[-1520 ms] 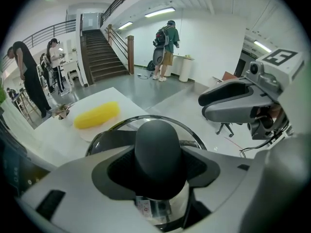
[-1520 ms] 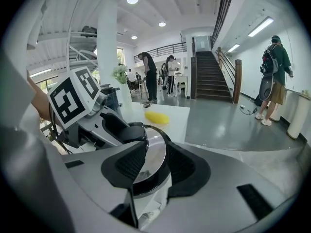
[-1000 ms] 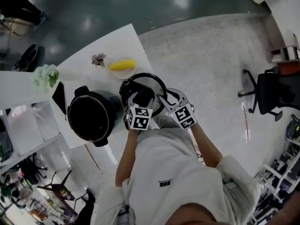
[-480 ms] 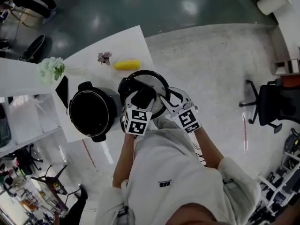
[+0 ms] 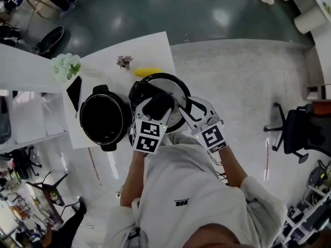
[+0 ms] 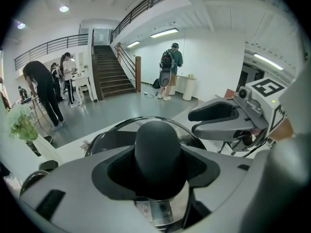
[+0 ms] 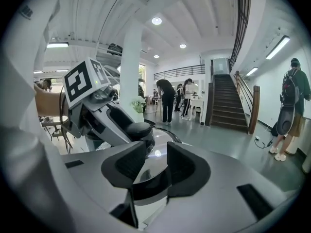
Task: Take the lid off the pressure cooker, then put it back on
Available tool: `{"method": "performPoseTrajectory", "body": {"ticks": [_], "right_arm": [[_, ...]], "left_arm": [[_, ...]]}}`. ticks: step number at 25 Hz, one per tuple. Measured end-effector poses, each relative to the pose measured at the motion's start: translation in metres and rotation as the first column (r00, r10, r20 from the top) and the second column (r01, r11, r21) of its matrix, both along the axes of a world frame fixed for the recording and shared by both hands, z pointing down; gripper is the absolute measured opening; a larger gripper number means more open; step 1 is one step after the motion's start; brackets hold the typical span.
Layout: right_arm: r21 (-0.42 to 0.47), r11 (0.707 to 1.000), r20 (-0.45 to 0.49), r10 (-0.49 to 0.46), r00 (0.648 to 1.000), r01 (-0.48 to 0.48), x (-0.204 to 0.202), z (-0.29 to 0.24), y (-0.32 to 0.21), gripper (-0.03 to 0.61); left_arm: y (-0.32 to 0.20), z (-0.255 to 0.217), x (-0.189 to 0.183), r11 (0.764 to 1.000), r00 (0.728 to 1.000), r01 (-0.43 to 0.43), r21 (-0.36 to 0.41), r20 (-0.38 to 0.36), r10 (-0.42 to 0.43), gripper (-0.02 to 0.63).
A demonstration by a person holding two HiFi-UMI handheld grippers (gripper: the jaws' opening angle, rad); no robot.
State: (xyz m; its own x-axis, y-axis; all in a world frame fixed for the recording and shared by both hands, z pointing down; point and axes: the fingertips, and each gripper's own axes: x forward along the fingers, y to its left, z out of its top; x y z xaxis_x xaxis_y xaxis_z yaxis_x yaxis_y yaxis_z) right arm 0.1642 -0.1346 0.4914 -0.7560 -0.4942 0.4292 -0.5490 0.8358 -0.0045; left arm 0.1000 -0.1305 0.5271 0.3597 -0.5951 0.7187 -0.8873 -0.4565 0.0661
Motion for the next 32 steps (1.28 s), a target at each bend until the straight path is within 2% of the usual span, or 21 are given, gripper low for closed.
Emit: {"method": "performPoseTrajectory", "body": {"ticks": [7, 17, 32], "right_arm": [[0.029, 0.998, 0.027, -0.049, 0.998, 0.048, -0.016, -0.028, -0.004, 0.140], [0.062, 0.995, 0.041, -0.085, 0.996, 0.082, -0.054, -0.053, 0.003, 0.140], [0.066, 0.986, 0.034, -0.158, 0.987, 0.156, -0.162, -0.053, 0.028, 0.140]], "left_arm": [[-0.005, -0.034, -0.017, 0.999, 1.000, 0.019, 0.036, -0.002, -0.019, 0.291], [0.006, -0.067, -0.061, 0.999, 0.999, 0.003, 0.042, 0.035, -0.004, 0.291], [0.039, -0.066, -0.168, 1.000, 1.000, -0.013, -0.017, 0.019, 0.013, 0.291]]}}
